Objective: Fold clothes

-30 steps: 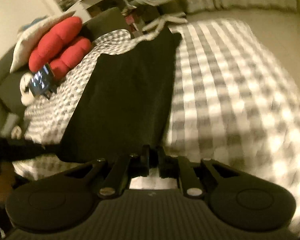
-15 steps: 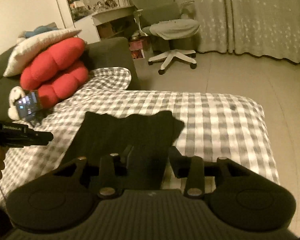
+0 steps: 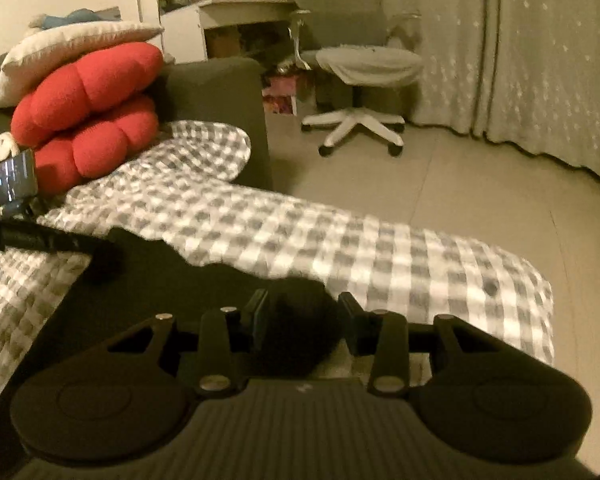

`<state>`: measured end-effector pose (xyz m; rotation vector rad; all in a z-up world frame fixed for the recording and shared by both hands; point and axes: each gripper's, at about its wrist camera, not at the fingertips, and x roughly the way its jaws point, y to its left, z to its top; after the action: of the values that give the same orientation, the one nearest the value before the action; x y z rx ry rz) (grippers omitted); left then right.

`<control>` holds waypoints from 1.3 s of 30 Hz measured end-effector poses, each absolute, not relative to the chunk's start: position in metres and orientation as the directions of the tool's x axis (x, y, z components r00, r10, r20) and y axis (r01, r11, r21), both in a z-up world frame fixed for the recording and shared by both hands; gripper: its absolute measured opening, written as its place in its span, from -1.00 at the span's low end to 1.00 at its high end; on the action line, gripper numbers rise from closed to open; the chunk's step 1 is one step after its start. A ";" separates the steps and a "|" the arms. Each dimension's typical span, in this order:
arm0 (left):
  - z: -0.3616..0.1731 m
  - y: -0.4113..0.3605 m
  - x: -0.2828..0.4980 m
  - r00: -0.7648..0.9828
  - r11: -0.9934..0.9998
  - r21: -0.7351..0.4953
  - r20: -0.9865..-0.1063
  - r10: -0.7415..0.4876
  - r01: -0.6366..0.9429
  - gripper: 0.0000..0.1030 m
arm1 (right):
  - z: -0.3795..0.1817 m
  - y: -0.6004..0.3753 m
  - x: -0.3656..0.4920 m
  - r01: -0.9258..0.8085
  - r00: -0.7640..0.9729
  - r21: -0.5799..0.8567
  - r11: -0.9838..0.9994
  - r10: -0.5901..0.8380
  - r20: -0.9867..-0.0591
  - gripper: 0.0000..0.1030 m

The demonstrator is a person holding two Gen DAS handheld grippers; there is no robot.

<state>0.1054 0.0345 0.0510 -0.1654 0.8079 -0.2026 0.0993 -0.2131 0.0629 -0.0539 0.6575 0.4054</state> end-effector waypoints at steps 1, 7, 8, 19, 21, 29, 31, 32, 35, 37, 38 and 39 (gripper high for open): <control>0.048 0.034 0.107 0.666 0.966 -0.226 -0.703 -0.249 0.123 -0.67 | 0.061 -0.213 0.102 -0.387 0.713 0.084 0.918 0.356 -0.604 -0.18; 0.040 0.040 0.115 0.663 0.957 -0.249 -0.694 -0.282 0.146 -0.73 | 0.047 -0.212 0.116 -0.394 0.682 0.092 0.915 0.358 -0.637 -0.20; 0.040 0.041 0.115 0.664 0.955 -0.255 -0.689 -0.290 0.153 -0.73 | 0.048 -0.212 0.116 -0.391 0.684 0.089 0.916 0.354 -0.638 -0.36; 0.033 0.037 0.129 0.676 0.943 -0.246 -0.657 -0.333 0.225 -0.94 | 0.056 -0.211 0.110 -0.358 0.708 0.077 0.931 0.324 -0.627 -0.89; 0.036 0.035 0.127 0.687 0.938 -0.242 -0.638 -0.347 0.249 -0.94 | 0.055 -0.212 0.111 -0.347 0.713 0.072 0.935 0.313 -0.627 -0.89; 0.040 0.030 0.130 0.713 0.947 -0.207 -0.623 -0.322 0.247 -0.94 | 0.051 -0.211 0.114 -0.310 0.722 0.095 0.946 0.299 -0.624 -0.89; 0.034 0.027 0.130 0.706 0.954 -0.168 -0.643 -0.298 0.249 -0.94 | 0.050 -0.211 0.114 -0.309 0.720 0.095 0.946 0.298 -0.627 -0.89; 0.033 0.027 0.130 0.703 0.955 -0.164 -0.648 -0.295 0.249 -0.94 | 0.050 -0.210 0.114 -0.309 0.719 0.095 0.946 0.297 -0.628 -0.89; 0.035 0.030 0.129 0.693 0.955 -0.186 -0.658 -0.296 0.231 -0.91 | 0.048 -0.210 0.115 -0.308 0.716 0.094 0.947 0.296 -0.633 -0.85; 0.037 0.034 0.128 0.692 0.955 -0.207 -0.659 -0.296 0.212 -0.87 | 0.048 -0.210 0.115 -0.307 0.714 0.094 0.947 0.294 -0.636 -0.79; 0.038 0.035 0.126 0.694 0.956 -0.208 -0.657 -0.295 0.209 -0.87 | 0.047 -0.209 0.115 -0.307 0.713 0.094 0.947 0.294 -0.637 -0.75; 0.038 0.035 0.125 0.696 0.956 -0.208 -0.655 -0.293 0.207 -0.87 | 0.047 -0.209 0.115 -0.306 0.712 0.093 0.947 0.293 -0.638 -0.75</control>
<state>0.1247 0.0355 0.0381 -0.1220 0.7510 -0.2795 0.1148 -0.2093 0.0467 -0.0198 0.7045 0.3322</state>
